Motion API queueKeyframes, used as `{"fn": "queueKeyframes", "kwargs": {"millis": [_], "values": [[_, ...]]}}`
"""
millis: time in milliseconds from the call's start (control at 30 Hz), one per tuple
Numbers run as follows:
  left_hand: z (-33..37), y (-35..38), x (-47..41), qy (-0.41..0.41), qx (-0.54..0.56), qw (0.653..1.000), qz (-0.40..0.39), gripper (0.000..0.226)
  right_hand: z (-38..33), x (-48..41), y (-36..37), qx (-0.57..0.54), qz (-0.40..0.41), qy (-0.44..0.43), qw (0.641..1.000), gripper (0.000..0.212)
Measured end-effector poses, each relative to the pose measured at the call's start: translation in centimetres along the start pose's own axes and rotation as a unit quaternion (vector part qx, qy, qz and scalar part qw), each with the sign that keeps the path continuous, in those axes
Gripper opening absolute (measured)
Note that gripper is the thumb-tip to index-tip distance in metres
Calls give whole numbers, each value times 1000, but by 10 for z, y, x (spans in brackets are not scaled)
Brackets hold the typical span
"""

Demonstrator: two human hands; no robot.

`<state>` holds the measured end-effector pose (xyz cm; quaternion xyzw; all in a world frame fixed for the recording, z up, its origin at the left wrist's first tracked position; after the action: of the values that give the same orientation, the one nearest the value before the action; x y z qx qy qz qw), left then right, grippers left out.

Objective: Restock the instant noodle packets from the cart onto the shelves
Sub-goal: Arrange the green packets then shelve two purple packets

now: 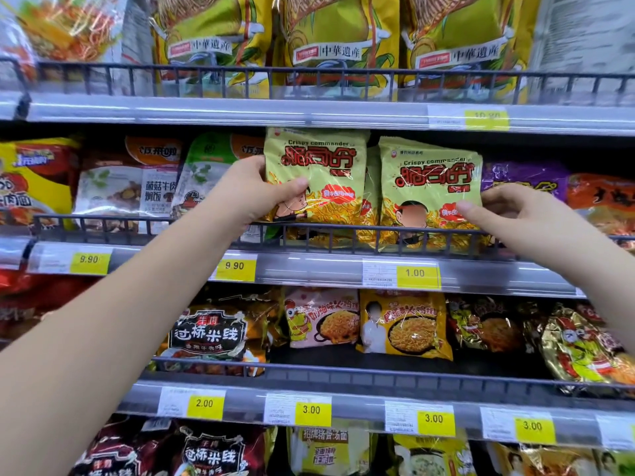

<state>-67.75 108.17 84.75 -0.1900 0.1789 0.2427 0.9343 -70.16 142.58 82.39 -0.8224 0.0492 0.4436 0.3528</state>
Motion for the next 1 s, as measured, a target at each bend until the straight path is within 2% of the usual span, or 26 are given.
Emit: {"fn": "queueKeyframes", "kwargs": {"millis": [67,200,300,400,533,700,800,1000], "values": [[-1,2,6,39,-89,994,43,37,0,1,0,1,-2,1,1000,44],[2,7,11,58,-201,976,68,60,0,1,1,7,3,-3,1000,45],[5,12,11,62,-242,965,80,58,2,0,1,13,5,-3,1000,43],[5,12,8,68,-270,956,89,64,2,-1,3,25,4,1,1000,50],[6,11,10,67,-265,957,102,77,1,-4,5,44,11,7,999,49],[6,6,17,62,-266,956,105,81,0,-6,4,78,21,11,997,55],[2,-3,22,68,-238,962,116,72,-2,-1,-1,91,37,6,995,57],[-4,-13,51,107,-152,975,121,52,-16,18,0,87,123,-66,986,37]]}}
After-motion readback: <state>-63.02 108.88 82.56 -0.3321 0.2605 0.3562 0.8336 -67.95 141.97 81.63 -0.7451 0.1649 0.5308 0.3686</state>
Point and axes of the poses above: each hand's wrist, its own x-axis away from the middle knuckle, its own y-axis out of the palm, z = x × y, the point moved 1 cm from there along -x, towards the middle knuckle, and after that the axes turned 15 degrees about -y, right-handed, at the moved point
